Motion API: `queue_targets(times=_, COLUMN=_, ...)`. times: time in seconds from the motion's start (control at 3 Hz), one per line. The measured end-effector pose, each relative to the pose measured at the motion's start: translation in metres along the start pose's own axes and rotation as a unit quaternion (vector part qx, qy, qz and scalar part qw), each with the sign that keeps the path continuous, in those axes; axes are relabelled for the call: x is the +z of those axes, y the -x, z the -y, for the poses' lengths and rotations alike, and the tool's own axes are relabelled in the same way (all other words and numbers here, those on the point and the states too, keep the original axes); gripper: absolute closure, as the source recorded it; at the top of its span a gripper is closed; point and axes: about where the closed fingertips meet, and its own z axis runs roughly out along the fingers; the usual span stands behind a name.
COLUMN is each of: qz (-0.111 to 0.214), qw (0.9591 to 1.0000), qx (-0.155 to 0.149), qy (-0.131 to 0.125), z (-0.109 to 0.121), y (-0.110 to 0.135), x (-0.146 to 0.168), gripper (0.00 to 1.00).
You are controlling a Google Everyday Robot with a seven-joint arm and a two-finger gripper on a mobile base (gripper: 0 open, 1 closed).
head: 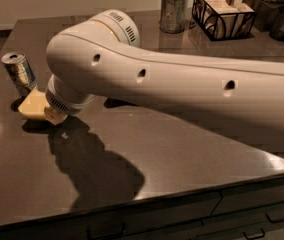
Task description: Move sponge near redbull can
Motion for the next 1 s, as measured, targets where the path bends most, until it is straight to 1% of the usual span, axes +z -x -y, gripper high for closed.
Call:
queue_targets(times=0.33, qz=-0.013, qw=0.9999, qx=0.009, qy=0.001, z=0.0068, y=-0.0017, x=0.0057, gripper=0.69)
queue_targets(times=0.67, qz=-0.014, qw=0.9998, qx=0.010, qy=0.004, z=0.0087, y=-0.0015, x=0.0100, gripper=0.38)
queue_targets(times=1.0, qz=-0.013, qw=0.9999, qx=0.009, qy=0.003, z=0.0079, y=-0.0006, x=0.0082, gripper=0.15)
